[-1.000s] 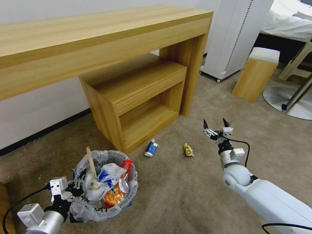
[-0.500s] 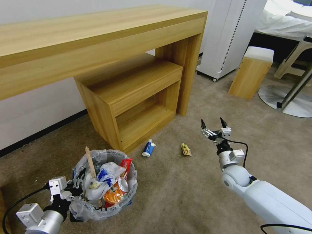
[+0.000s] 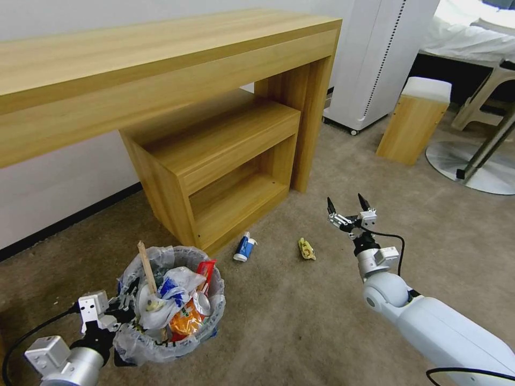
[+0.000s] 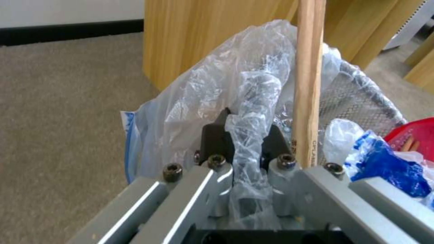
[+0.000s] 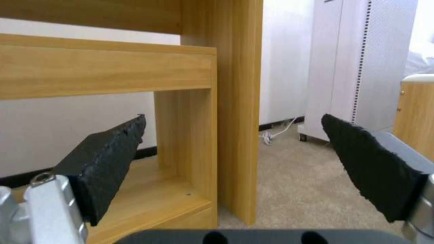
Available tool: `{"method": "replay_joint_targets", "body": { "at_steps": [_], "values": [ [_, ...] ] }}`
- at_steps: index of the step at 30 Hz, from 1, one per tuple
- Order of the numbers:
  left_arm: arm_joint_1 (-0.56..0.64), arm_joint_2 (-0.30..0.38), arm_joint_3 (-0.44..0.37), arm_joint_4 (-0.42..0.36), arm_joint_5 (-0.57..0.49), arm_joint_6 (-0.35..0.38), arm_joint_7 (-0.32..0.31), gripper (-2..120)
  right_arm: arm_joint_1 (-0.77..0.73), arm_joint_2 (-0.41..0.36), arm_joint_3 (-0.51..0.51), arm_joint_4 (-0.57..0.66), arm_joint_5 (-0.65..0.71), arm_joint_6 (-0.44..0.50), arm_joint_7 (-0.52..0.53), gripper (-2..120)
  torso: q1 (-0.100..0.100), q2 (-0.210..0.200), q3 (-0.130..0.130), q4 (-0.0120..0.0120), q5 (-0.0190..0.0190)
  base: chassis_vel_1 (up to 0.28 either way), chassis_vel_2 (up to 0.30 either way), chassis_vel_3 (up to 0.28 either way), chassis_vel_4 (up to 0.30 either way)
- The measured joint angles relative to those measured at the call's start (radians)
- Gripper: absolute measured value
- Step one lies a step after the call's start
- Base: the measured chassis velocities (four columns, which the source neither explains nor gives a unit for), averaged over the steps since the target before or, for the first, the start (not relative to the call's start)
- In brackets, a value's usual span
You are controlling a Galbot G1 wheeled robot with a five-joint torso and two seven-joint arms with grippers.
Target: Pick up the trash bin and place the garbage on the floor into it.
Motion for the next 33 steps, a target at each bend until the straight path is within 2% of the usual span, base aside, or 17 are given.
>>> {"method": "replay_joint_targets", "body": {
  "at_steps": [10, 17, 22, 24, 33],
  "values": [
    [-0.004, -0.001, -0.001, 0.008, 0.0, 0.0, -0.001, 3, 0.019, 0.006, -0.023, -0.017, 0.002, 0.008, -0.012, 91, 0.0, 0.0, 0.0, 0.0, 0.0, -0.046, 0.068, 0.054, -0.055],
    [-0.008, 0.005, -0.012, 0.016, -0.007, 0.0, -0.002, 3, 0.041, 0.015, -0.04, -0.022, 0.003, 0.008, -0.013, 89, 0.0, 0.0, 0.0, 0.0, -0.0001, -0.062, 0.041, 0.056, -0.059],
    [-0.01, 0.008, -0.014, 0.027, -0.009, 0.0, -0.002, 3, 0.049, 0.02, -0.046, -0.024, 0.003, 0.007, -0.011, 93, 0.0, 0.0, 0.0, 0.0, -0.0002, -0.098, 0.092, 0.086, -0.092],
    [-0.012, 0.009, -0.014, 0.031, -0.01, 0.0, -0.002, 3, 0.051, 0.023, -0.05, -0.027, -0.001, 0.013, -0.01, 99, 0.0, 0.0, 0.0, 0.0001, -0.0002, -0.071, 0.061, 0.076, -0.054],
    [-0.014, 0.01, -0.019, 0.041, -0.014, 0.016, -0.009, 3, 0.055, 0.019, -0.078, -0.024, -0.018, 0.018, -0.006, 100, 0.0, 0.0, 0.0, 0.0, -0.0002, -0.01, 0.011, 0.013, -0.007]
  ]
}}
